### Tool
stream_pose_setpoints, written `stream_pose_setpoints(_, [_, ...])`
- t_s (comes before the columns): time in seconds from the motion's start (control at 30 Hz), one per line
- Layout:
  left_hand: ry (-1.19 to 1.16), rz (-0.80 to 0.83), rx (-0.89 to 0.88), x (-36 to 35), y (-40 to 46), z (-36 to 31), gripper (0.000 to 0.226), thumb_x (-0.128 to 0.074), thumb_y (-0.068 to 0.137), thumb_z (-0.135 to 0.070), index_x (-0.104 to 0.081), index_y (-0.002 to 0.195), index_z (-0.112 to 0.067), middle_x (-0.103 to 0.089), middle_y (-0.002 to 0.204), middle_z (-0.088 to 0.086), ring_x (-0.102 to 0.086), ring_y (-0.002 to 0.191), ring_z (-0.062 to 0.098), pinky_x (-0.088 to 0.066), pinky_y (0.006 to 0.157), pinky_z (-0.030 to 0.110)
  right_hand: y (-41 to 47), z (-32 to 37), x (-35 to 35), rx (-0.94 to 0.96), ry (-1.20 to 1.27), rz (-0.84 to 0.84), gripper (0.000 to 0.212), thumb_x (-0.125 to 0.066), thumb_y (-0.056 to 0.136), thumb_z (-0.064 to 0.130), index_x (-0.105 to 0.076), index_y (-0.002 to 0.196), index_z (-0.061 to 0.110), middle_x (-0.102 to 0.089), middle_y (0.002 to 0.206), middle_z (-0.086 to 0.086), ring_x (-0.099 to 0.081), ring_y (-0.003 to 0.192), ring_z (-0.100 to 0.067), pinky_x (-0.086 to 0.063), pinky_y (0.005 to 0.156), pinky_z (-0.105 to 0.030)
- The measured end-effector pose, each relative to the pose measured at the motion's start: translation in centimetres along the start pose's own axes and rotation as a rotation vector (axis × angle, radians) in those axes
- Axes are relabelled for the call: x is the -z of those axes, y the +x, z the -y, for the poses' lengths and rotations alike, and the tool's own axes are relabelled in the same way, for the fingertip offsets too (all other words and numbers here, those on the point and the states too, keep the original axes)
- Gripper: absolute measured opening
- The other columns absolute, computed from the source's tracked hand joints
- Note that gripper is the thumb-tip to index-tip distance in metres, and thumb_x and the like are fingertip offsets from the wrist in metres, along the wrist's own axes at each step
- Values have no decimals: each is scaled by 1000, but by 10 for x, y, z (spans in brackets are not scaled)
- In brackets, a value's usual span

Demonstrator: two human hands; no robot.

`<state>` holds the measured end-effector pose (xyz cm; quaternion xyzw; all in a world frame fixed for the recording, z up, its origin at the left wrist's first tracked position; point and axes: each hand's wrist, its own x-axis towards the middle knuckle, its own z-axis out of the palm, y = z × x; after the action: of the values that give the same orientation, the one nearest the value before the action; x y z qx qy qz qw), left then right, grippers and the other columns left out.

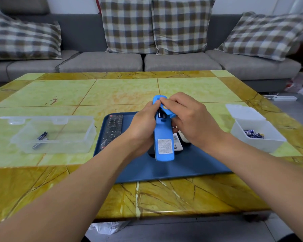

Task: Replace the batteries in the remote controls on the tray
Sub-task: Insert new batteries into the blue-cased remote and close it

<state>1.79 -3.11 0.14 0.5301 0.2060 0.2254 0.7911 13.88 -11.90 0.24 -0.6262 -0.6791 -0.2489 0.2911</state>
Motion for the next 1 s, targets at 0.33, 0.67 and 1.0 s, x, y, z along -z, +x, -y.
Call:
stream_pose_setpoints(0.33, [196,187,-134,-5,-5,-3,45,-63,95,-30,-49,121,5,-58,97,19,-59,89,33,-53,92,56,1,5,1,-145,9,104,25,-54,88,-5,-63,111,0,-53,92,-10,-52,70,-22,-51,51,-39])
stream_pose_setpoints(0.67, [204,257,-8,19,-5,-2,57,-58,92,-32,-46,136,2,-63,109,15,-67,91,24,-56,86,34,3,2,2,-229,-28,530,77,-53,97,13,-7,159,19,-29,121,4,-38,105,-13,-46,81,-29])
stream_pose_setpoints(1.0, [9,154,66,13,3,-6,29,-48,104,-16,-58,122,4,-71,86,14,-71,76,22,-61,74,32,4,2,-5,-672,895,280,46,-45,105,27,-38,150,31,-39,128,5,-56,84,1,-48,65,-13])
